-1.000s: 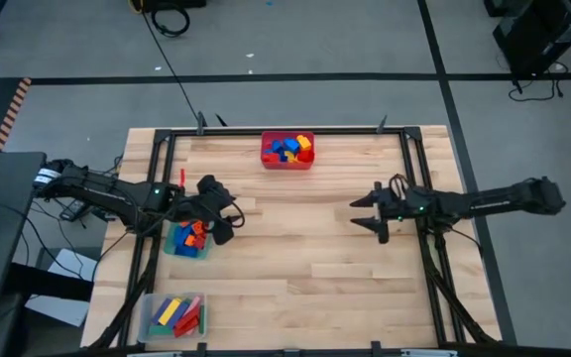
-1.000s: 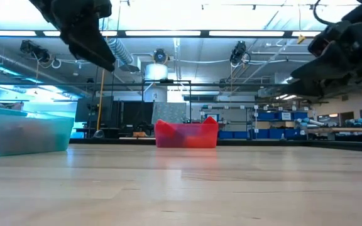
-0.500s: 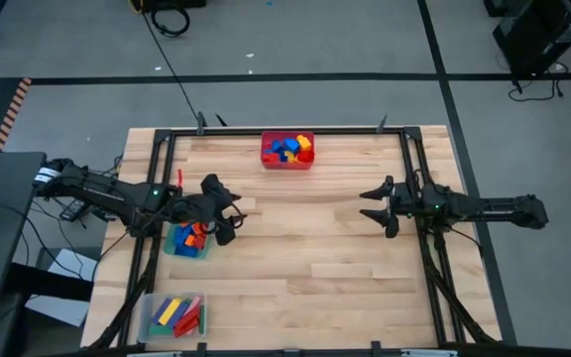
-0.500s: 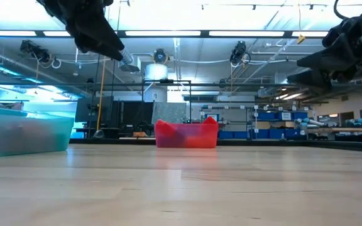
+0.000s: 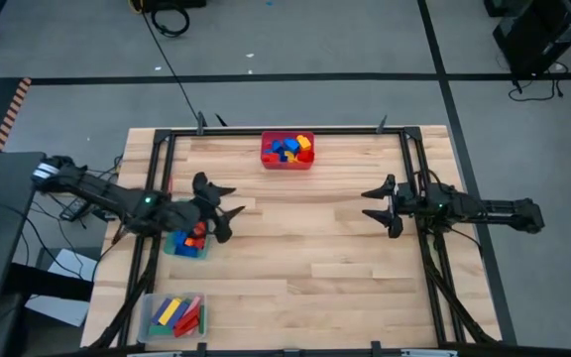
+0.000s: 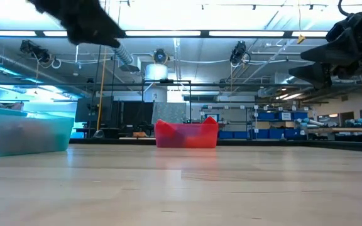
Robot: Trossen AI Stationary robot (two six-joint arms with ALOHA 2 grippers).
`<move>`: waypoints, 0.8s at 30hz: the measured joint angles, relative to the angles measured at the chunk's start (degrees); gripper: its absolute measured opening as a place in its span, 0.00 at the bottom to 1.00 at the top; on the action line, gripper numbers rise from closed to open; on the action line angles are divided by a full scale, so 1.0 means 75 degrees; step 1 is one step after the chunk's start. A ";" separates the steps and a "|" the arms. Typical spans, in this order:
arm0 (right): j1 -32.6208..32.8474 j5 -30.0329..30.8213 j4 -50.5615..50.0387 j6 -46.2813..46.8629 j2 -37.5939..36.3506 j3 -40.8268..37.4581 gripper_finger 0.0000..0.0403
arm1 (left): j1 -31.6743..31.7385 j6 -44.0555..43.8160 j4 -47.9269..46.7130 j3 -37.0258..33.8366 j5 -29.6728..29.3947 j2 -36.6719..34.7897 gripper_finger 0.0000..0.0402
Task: Sort blocks by size
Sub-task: Return to Home Position
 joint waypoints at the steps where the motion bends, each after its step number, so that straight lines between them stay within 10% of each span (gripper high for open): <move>1: 0.0004 0.0000 -0.0007 0.0000 0.0005 0.0000 0.70 | -0.0077 -0.0001 0.0161 -0.0226 -0.0017 -0.0183 0.67; 13: 0.0007 0.0003 -0.0007 0.0000 0.0005 0.0000 0.70 | 0.0094 0.1941 0.3482 -0.3029 0.1364 -0.3048 0.67; 24: 0.0007 0.0003 -0.0006 0.0003 0.0005 0.0000 0.70 | 0.1311 0.2136 0.4023 -0.4613 0.3632 -0.4979 0.67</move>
